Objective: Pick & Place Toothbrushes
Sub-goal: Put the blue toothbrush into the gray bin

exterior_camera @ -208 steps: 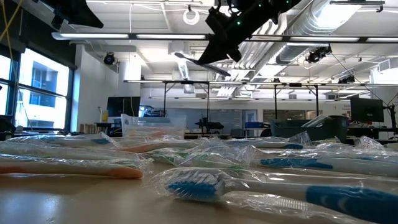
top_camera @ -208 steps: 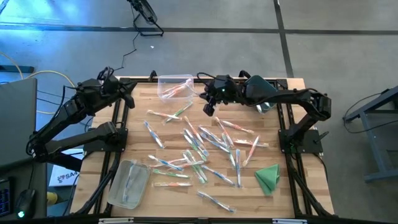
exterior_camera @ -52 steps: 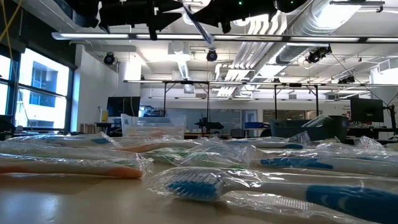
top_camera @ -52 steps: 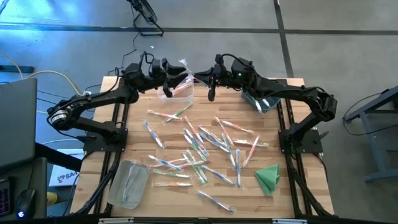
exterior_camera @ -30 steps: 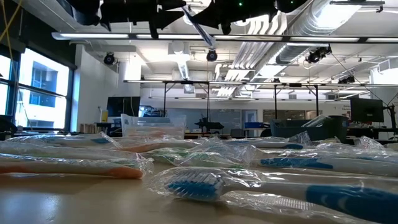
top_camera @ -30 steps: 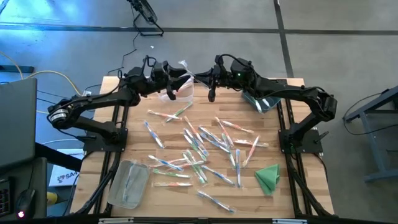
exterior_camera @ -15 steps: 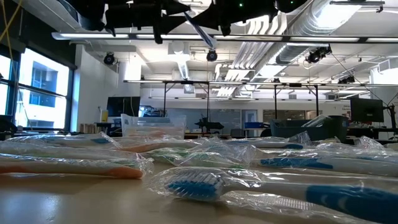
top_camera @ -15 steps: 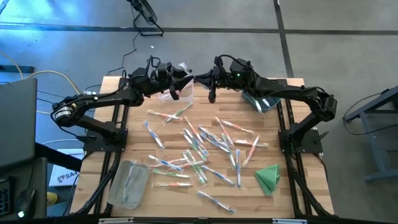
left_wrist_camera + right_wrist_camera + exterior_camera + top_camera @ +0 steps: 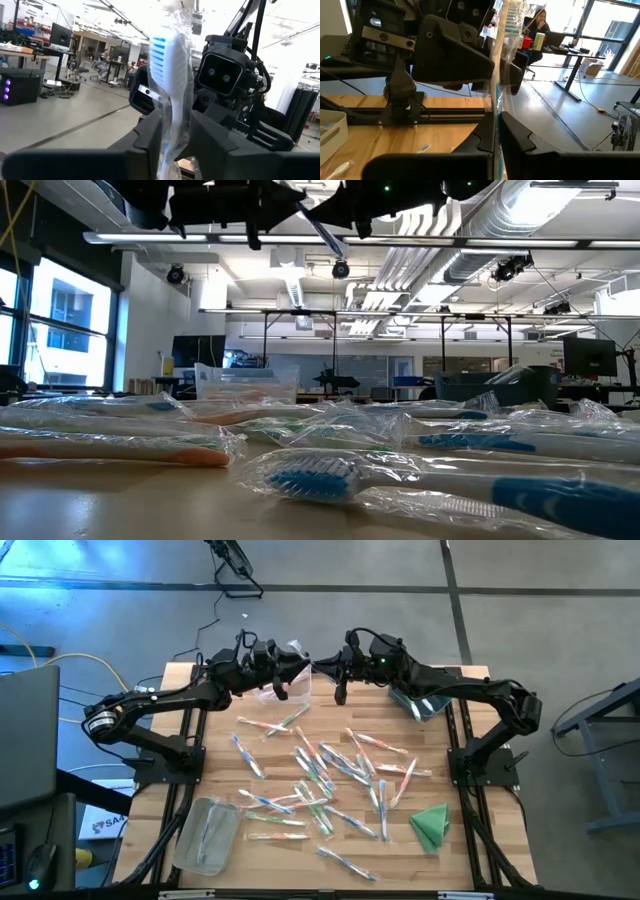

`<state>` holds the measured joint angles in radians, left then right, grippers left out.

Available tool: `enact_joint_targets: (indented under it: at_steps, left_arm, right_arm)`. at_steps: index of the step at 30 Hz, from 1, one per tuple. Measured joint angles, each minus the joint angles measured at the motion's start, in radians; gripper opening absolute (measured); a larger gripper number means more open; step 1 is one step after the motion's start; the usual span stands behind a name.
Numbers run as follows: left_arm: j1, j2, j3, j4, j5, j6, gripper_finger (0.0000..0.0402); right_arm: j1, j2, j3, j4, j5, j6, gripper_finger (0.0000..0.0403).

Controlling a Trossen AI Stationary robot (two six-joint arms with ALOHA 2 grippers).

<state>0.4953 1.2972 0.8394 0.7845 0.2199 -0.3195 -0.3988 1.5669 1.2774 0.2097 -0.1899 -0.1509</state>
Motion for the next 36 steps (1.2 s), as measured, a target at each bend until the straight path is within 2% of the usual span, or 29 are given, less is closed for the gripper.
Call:
enact_joint_targets:
  at_steps: [13, 23, 36]
  left_arm:
    - [0.002, 0.0, 0.0, 0.0, 0.0, 0.007, 0.002]
    - [0.002, 0.0, 0.0, 0.0, 0.0, 0.008, 0.0018]
    - [0.002, 0.0, 0.0, -0.001, 0.0, 0.01, 0.0018]
  right_arm:
    - [0.0, 0.0, 0.0, 0.001, 0.004, 0.0, 0.0004]
    - [0.0, 0.0, 0.0, 0.001, -0.001, -0.003, 0.0006]
    - [0.0, 0.0, 0.0, 0.004, 0.005, -0.003, 0.0108]
